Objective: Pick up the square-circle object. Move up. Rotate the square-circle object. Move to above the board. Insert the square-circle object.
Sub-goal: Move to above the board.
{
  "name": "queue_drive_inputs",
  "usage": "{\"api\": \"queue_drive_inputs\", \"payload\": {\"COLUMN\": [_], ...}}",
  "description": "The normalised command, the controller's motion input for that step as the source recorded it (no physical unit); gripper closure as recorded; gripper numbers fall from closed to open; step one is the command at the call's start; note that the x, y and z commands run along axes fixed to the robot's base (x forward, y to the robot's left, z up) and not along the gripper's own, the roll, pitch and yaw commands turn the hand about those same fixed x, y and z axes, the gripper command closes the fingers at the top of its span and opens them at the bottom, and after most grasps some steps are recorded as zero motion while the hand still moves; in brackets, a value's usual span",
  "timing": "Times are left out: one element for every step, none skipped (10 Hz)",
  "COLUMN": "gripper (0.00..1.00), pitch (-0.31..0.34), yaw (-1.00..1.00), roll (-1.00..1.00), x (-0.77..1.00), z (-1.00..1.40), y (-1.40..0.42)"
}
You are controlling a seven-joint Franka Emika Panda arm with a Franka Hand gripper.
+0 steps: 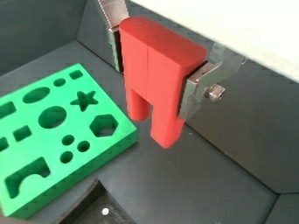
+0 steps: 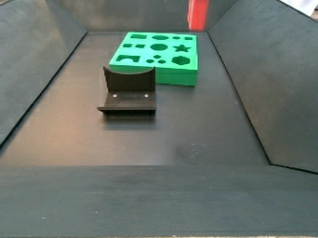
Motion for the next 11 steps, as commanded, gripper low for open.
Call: {"api": "queue_drive_inputs", "payload": {"gripper": [1.0,1.0,1.0,1.0,1.0,1.0,1.0,1.0,1.0,1.0,1.0], "pitch": [0.103,0.103,0.105,0.046,0.045,0.048,0.051,0.052,0.06,0.064,0.074], "yaw": [0.02,0.02,0.02,1.0,1.0,1.0,1.0,1.0,1.0,1.0,1.0], "roll": [0.08,0.08,0.08,0.01,0.01,0.01,0.0,0.0,0.01,0.0,0.0], "x": [0.02,0.02,0.02,0.11,0.11,0.11,0.12,0.12,0.13,0.14,0.15], "z": [0.57,0.46,0.24,0.18,0.17,0.18,0.18,0.18,0.19,0.19,0.19], "y": [0.0,0.0,0.0,-1.0,-1.0,-1.0,-1.0,-1.0,-1.0,-1.0,-1.0]}}
